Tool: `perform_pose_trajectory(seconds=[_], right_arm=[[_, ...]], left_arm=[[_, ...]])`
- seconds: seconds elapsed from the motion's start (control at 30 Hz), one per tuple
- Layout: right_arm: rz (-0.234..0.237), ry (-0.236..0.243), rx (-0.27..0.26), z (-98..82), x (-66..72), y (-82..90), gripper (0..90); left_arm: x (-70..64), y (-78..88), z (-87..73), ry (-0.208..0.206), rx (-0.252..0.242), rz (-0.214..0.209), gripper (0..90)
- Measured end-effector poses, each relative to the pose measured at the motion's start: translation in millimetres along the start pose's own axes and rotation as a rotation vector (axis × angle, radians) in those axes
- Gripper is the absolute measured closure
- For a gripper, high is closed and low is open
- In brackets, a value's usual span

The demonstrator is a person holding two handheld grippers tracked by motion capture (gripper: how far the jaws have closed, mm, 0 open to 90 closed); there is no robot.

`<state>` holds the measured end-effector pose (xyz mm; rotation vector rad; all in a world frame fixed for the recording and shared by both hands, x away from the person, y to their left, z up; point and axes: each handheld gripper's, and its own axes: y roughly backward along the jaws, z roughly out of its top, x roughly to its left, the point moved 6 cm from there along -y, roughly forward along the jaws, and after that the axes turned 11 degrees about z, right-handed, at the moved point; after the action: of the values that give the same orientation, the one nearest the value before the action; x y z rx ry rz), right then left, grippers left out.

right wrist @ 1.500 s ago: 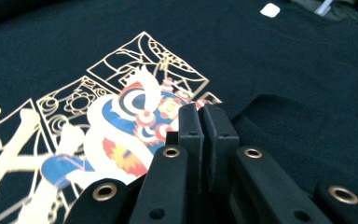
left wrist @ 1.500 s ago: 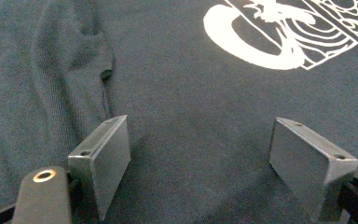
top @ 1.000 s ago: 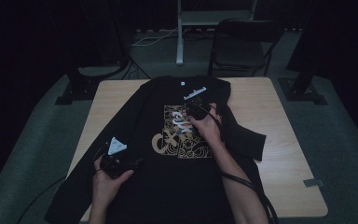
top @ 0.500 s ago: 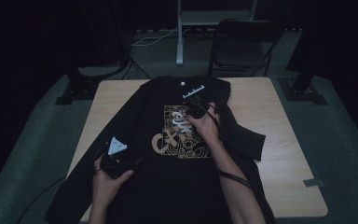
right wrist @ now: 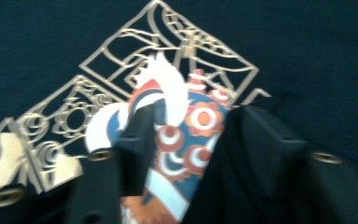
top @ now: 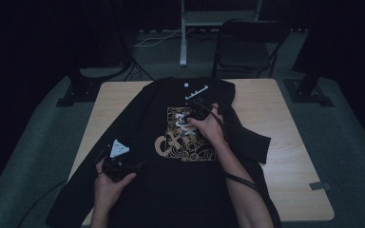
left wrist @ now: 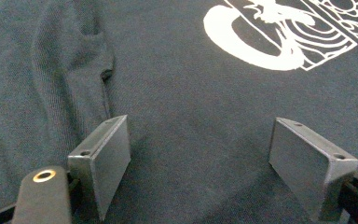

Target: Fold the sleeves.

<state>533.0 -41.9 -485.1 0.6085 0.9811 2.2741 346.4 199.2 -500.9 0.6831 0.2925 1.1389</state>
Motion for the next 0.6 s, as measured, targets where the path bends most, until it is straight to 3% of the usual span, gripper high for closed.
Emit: perform_pose_trajectory(seconds=[0.13,0.4,0.6], right_arm=[[0.007,0.047,0.015,-1.4,2.7,-0.4,38.5],[0.001,0.072,-0.005,-2.2,8.9,2.8,34.2],[0.000,0.103,-0.037,-0.1,19.0,15.3,27.9]], left_arm=[[0.0,0.0,0.0,0.000,0.000,0.000,22.2],[0.1,-0.1,0.1,0.001,-0.001,-0.001,22.2],[-0.1,-0.1,0.1,0.002,-0.001,0.000,22.2]])
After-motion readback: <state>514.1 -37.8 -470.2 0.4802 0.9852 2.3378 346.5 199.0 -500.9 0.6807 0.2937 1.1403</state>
